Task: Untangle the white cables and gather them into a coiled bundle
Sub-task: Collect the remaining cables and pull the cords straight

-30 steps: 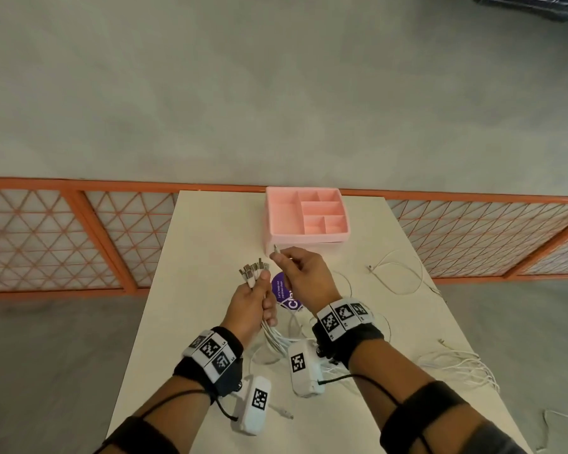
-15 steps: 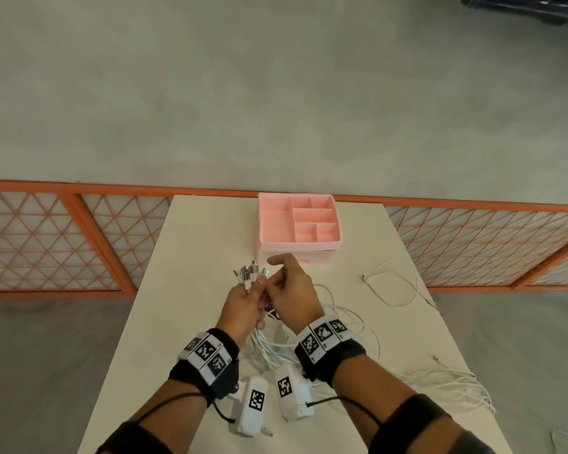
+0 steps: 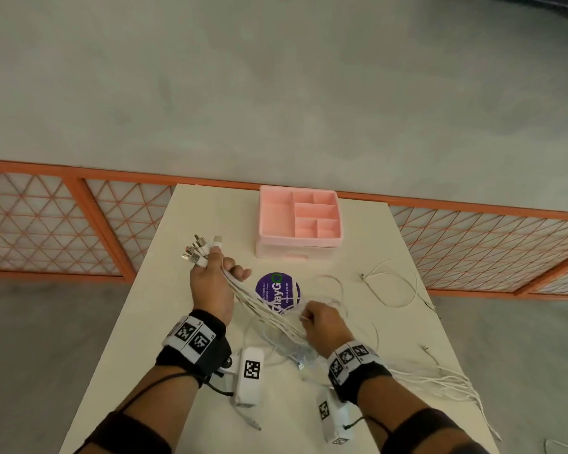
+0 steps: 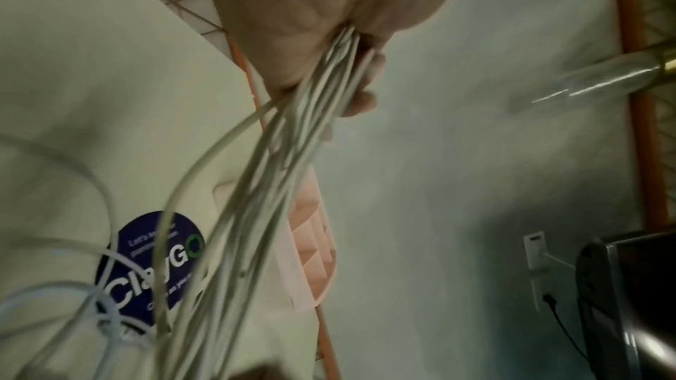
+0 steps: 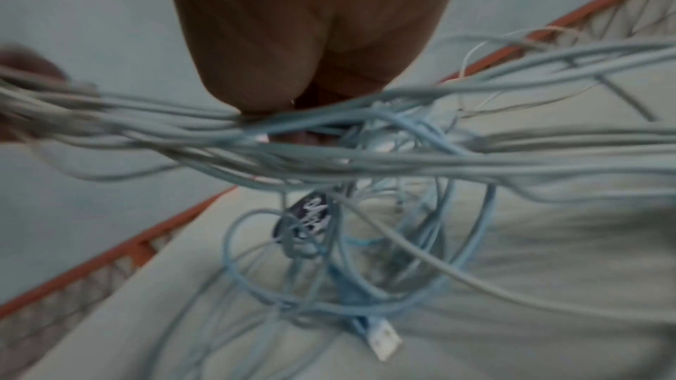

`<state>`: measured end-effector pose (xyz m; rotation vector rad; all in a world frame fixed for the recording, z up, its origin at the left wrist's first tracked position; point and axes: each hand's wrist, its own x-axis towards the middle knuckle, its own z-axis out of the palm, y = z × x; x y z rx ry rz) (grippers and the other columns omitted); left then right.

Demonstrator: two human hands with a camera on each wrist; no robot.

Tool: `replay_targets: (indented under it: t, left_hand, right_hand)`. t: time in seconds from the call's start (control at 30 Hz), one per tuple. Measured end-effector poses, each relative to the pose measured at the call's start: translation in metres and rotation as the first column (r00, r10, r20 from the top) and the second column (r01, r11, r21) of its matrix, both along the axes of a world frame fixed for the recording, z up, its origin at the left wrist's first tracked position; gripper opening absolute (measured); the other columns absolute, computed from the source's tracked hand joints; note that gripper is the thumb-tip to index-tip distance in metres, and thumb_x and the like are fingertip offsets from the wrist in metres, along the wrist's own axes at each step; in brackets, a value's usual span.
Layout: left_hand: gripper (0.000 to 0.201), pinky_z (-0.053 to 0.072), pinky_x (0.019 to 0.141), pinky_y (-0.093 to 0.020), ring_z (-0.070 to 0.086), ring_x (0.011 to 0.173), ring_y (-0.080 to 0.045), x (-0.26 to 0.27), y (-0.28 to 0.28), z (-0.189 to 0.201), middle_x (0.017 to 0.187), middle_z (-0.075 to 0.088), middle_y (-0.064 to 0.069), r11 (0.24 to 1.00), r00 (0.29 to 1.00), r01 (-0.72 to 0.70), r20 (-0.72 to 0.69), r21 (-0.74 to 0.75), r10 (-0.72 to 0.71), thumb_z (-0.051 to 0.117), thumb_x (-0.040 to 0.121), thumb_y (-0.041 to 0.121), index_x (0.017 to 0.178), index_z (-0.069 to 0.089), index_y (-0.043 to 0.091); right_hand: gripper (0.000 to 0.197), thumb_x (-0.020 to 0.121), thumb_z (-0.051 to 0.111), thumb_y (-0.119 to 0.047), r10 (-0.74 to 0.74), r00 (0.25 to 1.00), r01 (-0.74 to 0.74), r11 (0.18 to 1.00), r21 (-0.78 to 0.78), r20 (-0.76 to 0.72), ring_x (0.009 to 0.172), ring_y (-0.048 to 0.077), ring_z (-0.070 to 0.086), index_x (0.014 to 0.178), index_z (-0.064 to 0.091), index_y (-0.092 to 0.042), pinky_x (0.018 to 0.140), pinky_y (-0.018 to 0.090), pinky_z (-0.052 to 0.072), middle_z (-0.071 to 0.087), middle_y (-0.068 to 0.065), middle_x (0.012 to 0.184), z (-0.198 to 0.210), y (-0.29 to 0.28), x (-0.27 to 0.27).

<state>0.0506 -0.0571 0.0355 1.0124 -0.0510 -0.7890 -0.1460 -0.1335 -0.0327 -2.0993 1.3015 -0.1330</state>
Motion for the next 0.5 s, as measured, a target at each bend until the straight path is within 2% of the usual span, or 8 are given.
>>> replay_targets:
  t: [0.03,0.1,0.17,0.23,0.3,0.37,0.43,0.5]
  left_hand:
    - [0.031,0.05,0.049,-0.03,0.039,0.043,-0.011,0.0,0.001,0.004,0.057,0.042,0.004,0.999,1.0,0.024,-0.013,-0.021,-0.025,0.045,0.106,0.024,0.076,0.049,0.019]
    - [0.033,0.034,0.041,-0.02,0.03,0.04,-0.008,-0.001,0.003,0.011,0.057,0.036,0.005,0.997,0.997,0.079,0.006,-0.014,-0.079,0.045,0.106,0.025,0.073,0.045,0.02]
    - [0.033,0.025,0.039,-0.017,0.027,0.039,-0.007,-0.003,0.003,0.016,0.055,0.034,0.006,0.992,0.991,0.123,0.056,0.015,-0.124,0.045,0.106,0.025,0.073,0.043,0.021]
    - [0.034,0.022,0.038,-0.017,0.024,0.04,-0.007,-0.005,0.002,0.02,0.055,0.032,0.007,0.985,0.981,0.164,0.097,0.054,-0.169,0.047,0.105,0.028,0.072,0.042,0.021]
    - [0.031,0.019,0.038,-0.017,0.021,0.041,-0.008,-0.007,0.001,0.022,0.055,0.029,0.007,0.975,0.964,0.203,0.158,0.088,-0.215,0.054,0.102,0.032,0.073,0.047,0.022]
    - [0.025,0.019,0.039,-0.018,0.021,0.041,-0.008,-0.011,0.001,0.022,0.054,0.028,0.008,0.962,0.934,0.24,0.238,0.133,-0.266,0.064,0.096,0.032,0.076,0.052,0.023]
    - [0.027,0.02,0.04,-0.019,0.021,0.043,-0.01,-0.016,-0.001,0.02,0.054,0.028,0.006,0.946,0.9,0.273,0.301,0.177,-0.316,0.07,0.092,0.026,0.074,0.051,0.021]
    - [0.024,0.021,0.041,-0.019,0.021,0.044,-0.011,-0.022,-0.004,0.018,0.055,0.028,0.006,0.937,0.882,0.291,0.325,0.195,-0.342,0.071,0.091,0.023,0.076,0.054,0.018]
  right_hand:
    - [0.032,0.091,0.052,-0.008,-0.042,0.996,0.044,0.999,0.032,-0.076,0.076,0.02,0.057,0.064,0.046,-0.025,0.063,0.022,0.038,0.059,-0.001,0.076,-0.004,-0.005,-0.012]
    - [0.027,0.091,0.056,-0.013,-0.104,0.976,0.116,0.992,0.054,-0.19,0.086,0.024,0.063,0.066,0.053,-0.023,0.069,0.02,0.038,0.063,0.004,0.083,-0.012,-0.014,-0.034]
    - [0.016,0.092,0.059,-0.016,-0.13,0.967,0.147,0.987,0.061,-0.22,0.092,0.025,0.066,0.079,0.067,-0.017,0.07,0.02,0.039,0.065,0.006,0.088,-0.014,-0.024,-0.047]
    - [0.017,0.093,0.062,-0.023,-0.174,0.969,0.178,0.984,0.009,-0.173,0.093,0.024,0.064,0.094,0.076,-0.014,0.071,0.021,0.041,0.064,0.008,0.098,-0.012,-0.033,-0.05]
    - [0.021,0.093,0.063,-0.031,-0.224,0.973,0.222,0.973,-0.057,-0.051,0.095,0.022,0.063,0.1,0.077,-0.017,0.078,0.025,0.047,0.066,0.008,0.103,0.001,-0.041,-0.044]
    - [0.017,0.091,0.066,-0.03,-0.21,0.971,0.213,0.977,-0.018,0.117,0.083,0.014,0.066,0.098,0.078,-0.02,0.08,0.026,0.05,0.072,0.0,0.089,0.021,-0.044,-0.032]
    - [0.012,0.09,0.066,-0.016,-0.202,0.932,0.182,0.979,0.093,0.302,0.065,0.01,0.065,0.09,0.078,-0.017,0.073,0.028,0.054,0.07,-0.005,0.071,0.045,-0.042,-0.017]
    - [0.021,0.09,0.056,0.003,-0.236,0.837,0.132,0.963,0.236,0.493,0.06,0.017,0.066,0.087,0.075,-0.005,0.065,0.031,0.056,0.068,0.008,0.071,0.068,-0.037,-0.005]
